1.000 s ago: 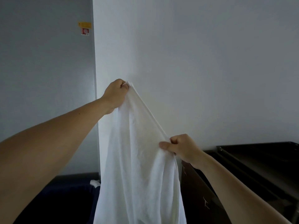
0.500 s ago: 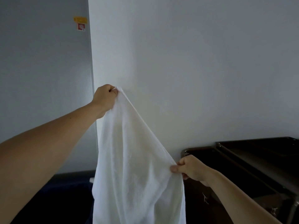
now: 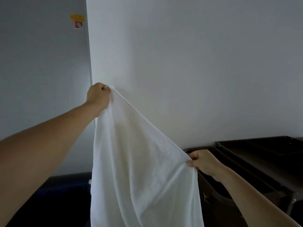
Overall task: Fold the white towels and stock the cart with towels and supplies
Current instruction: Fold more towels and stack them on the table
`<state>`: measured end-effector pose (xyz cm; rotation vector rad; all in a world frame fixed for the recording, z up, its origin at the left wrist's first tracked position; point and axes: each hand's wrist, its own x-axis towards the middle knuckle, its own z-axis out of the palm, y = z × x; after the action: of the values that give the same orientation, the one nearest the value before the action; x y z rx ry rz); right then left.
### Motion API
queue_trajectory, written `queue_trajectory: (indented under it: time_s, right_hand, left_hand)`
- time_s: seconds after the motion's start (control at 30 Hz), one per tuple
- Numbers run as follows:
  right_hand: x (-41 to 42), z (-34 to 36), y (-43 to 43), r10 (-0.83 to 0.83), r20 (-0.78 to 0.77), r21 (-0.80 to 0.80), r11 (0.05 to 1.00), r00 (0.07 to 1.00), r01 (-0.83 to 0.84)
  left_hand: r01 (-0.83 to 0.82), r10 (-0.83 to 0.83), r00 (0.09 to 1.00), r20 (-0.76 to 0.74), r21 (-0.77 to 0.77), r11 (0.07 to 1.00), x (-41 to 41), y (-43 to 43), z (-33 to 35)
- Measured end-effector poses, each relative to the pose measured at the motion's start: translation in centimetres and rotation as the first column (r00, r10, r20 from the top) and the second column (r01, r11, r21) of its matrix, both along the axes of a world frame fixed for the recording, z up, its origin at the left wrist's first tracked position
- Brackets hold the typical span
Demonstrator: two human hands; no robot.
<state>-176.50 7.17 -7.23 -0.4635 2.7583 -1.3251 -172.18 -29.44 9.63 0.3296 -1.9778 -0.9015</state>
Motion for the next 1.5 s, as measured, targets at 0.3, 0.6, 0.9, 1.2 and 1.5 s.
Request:
queue_trajectory:
  time_s: [0.3, 0.6, 0.9, 1.2, 1.5]
  right_hand:
    - [1.3, 3.2, -0.9, -0.061, -0.052, -0.264, 0.964, 0.997, 0.045]
    - [4.2, 7.6, -9.0, 0.146, -0.296, -0.059, 0.984, 0.944, -0.171]
    - [4.3, 6.9, -10.5, 0.161, -0.326, -0.084, 0.976, 0.931, -0.199]
    - [3.4, 3.4, -8.1, -0.026, -0.237, 0.329, 0.938, 0.971, 0.106]
    - [1.9, 2.4, -2.9, -0.056, -0.259, 0.401, 0.902, 0.964, 0.16]
  left_hand:
    - [-0.101, 0.107, 0.989, 0.097, -0.062, 0.993, 1.7, -0.6, -3.2]
    - [0.59, -0.563, 0.698, 0.443, 0.088, 0.802, 5.3, 9.6, -7.5]
    - [0.579, -0.319, 0.701, 0.639, -0.249, 0.776, 5.2, 9.1, -9.8]
    - [0.246, -0.014, 0.902, 0.431, -0.487, 0.838, 3.6, 8.3, -7.2]
    - [0.01, 0.15, 0.876, 0.458, -0.329, 0.944, 1.1, 2.7, -7.4]
